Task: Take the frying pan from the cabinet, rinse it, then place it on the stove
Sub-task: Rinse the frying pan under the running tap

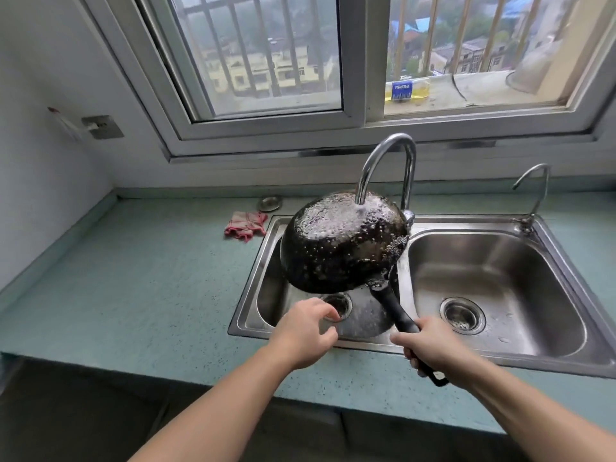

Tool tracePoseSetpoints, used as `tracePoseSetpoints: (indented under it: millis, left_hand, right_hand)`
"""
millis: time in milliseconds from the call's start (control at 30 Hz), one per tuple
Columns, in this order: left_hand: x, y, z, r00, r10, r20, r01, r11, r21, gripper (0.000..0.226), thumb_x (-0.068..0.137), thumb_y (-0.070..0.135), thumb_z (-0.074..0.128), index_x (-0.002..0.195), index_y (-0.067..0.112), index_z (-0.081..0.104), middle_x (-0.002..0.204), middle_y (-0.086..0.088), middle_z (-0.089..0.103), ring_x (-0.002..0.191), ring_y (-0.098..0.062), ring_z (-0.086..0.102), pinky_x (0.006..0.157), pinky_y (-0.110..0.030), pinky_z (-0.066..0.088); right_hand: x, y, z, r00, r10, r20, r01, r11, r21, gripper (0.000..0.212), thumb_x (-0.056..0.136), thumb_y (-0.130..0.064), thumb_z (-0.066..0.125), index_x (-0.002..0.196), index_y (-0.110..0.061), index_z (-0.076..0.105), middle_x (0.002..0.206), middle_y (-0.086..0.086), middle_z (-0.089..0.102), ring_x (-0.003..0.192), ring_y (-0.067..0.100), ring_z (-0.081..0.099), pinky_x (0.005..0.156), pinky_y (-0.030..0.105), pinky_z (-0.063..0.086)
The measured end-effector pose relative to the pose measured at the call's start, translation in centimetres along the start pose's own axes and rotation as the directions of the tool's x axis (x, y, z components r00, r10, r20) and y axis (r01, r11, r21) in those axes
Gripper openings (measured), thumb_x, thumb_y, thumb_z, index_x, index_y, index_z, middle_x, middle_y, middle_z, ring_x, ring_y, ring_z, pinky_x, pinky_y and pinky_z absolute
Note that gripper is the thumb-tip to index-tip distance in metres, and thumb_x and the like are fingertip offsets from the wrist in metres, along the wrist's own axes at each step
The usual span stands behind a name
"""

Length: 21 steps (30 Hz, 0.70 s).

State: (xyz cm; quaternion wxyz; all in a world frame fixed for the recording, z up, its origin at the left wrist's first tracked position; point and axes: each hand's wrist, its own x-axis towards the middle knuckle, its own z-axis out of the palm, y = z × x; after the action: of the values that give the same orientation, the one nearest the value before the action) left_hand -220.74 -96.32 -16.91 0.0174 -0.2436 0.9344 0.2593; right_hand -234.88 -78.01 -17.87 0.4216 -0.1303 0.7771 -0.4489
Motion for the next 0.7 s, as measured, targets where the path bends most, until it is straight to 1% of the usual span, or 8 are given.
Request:
tracePoseSetpoints:
  millis: [100,267,400,500,700]
  left_hand:
    - [-1.7,-0.2,-0.6,1.0,0.01,-0.022,-0.01,1.0,0.029,0.031,0.087,0.033,0.053,0.116,0.03,0.062,0.128,0.015,0.055,0.122,-0.006,0.044,0.105,-0.029,0.039]
    - [-4.4,-0.5,-1.2,0.999,0.027,-0.029,-0.025,0.997,0.069,0.033,0.087,0.033,0.053,0.119,0.031,0.059,0.131,0.014,0.054,0.125,-0.008,0.043,0.105,-0.032,0.04]
    - [-6.4,-0.9,-1.3,0.998,0.057,-0.024,-0.055,0.995,0.088,0.032,0.087,0.033,0.054,0.118,0.03,0.059,0.129,0.013,0.055,0.123,-0.009,0.045,0.104,-0.031,0.039]
    - [-7.5,-1.0,-1.3,0.996,0.079,-0.033,-0.076,0.992,0.099,0.033,0.086,0.032,0.055,0.118,0.029,0.061,0.129,0.012,0.056,0.122,-0.011,0.047,0.106,-0.031,0.038]
    - [-8.3,-1.2,-1.4,0.996,0.082,-0.045,-0.078,0.993,0.087,0.032,0.085,0.033,0.055,0.116,0.03,0.062,0.126,0.013,0.057,0.12,-0.011,0.047,0.105,-0.032,0.039]
  right_hand:
    - [-2.1,0.8,1.0,1.0,0.012,-0.015,-0.012,1.0,0.006,0.014,0.083,-0.004,0.064,0.078,-0.004,0.051,0.055,0.01,0.049,0.038,0.017,0.043,0.037,0.022,0.036]
    - [-5.2,1.8,2.5,0.998,0.02,-0.065,-0.02,1.0,0.001,0.017,0.082,-0.002,0.064,0.073,-0.004,0.05,0.05,0.008,0.048,0.034,0.015,0.041,0.037,0.021,0.036]
    - [-7.5,2.4,3.2,0.996,0.028,-0.083,-0.028,1.0,0.003,0.019,0.083,-0.004,0.063,0.073,-0.005,0.047,0.049,0.008,0.048,0.033,0.016,0.04,0.037,0.018,0.032]
    - [-8.8,2.5,3.5,0.995,0.023,-0.099,-0.026,0.999,-0.021,0.019,0.086,-0.006,0.063,0.074,-0.005,0.048,0.046,0.007,0.047,0.027,0.014,0.038,0.032,0.013,0.028]
    - [-9.3,2.8,3.4,0.991,0.015,-0.13,-0.02,0.999,-0.04,0.021,0.086,-0.007,0.064,0.073,-0.006,0.048,0.049,0.006,0.048,0.026,0.011,0.04,0.032,0.014,0.03]
